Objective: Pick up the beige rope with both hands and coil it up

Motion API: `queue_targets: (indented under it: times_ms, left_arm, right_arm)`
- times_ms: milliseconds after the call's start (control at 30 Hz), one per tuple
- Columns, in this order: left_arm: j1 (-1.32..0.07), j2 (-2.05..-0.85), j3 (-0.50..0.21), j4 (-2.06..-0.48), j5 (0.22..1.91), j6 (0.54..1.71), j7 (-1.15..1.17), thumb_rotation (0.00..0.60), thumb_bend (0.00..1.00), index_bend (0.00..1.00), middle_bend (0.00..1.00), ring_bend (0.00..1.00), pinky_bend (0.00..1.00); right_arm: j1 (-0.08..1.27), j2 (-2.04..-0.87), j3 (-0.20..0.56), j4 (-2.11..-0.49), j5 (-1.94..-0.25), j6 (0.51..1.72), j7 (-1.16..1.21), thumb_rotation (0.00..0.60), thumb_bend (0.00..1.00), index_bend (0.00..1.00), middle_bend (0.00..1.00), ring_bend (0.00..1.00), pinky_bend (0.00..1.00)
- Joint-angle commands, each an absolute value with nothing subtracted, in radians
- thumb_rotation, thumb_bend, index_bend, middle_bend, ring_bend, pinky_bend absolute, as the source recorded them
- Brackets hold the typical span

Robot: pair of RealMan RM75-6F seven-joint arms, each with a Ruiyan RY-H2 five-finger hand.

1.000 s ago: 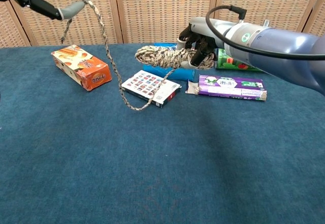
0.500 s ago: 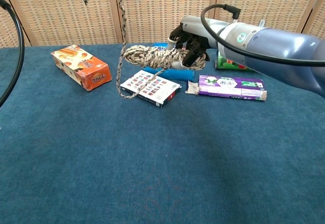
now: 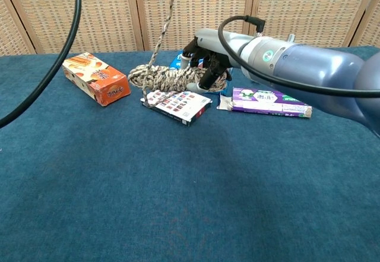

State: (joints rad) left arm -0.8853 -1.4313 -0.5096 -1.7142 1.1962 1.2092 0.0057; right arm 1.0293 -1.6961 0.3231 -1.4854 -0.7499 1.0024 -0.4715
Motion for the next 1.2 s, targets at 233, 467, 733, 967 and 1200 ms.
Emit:
queue_targets:
  times_ms: [233,467,733,967,1200]
  left_arm:
    - [-0.988,-1.525,-0.616,-1.624,1.028,1.221,0.080,0.600,0.50,0.75,0.00,0.00,0.00]
    - [-1.015,-1.564,-0.637,-1.489,0.970,1.219,0.055,0.600,0.50,0.75,0.00,0.00,0.00]
    - [-0.995,-1.561,-0.617,-1.338,0.936,1.163,-0.008,0.600,0.50,0.75,0.00,0.00,0.00]
    - [-0.985,-1.583,-0.584,-1.223,0.941,1.120,-0.074,0.600,0.50,0.75,0.00,0.00,0.00]
    - [-0.979,-1.613,-0.544,-1.146,0.980,1.093,-0.131,0.600,0.50,0.75,0.00,0.00,0.00]
  right_arm:
    - [1.011,-1.692,0.290,-1.519,-0.792,0.990,-0.456,0.600,0.72,0.68,0.68,0.47,0.75]
    - [0.987,-1.649,0.277,-1.568,-0.857,0.941,-0.380,0.600,0.72,0.68,0.68,0.47,0.75]
    - [0.944,-1.558,0.308,-1.673,-0.929,0.866,-0.193,0.600,0.72,0.68,0.68,0.47,0.75]
    - [0.919,-1.496,0.360,-1.742,-0.940,0.816,-0.036,0.600,0.72,0.68,0.68,0.47,0.75]
    - [0.924,-1.465,0.396,-1.759,-0.913,0.798,0.027,0.600,0.72,0.68,0.69,0.47,0.75]
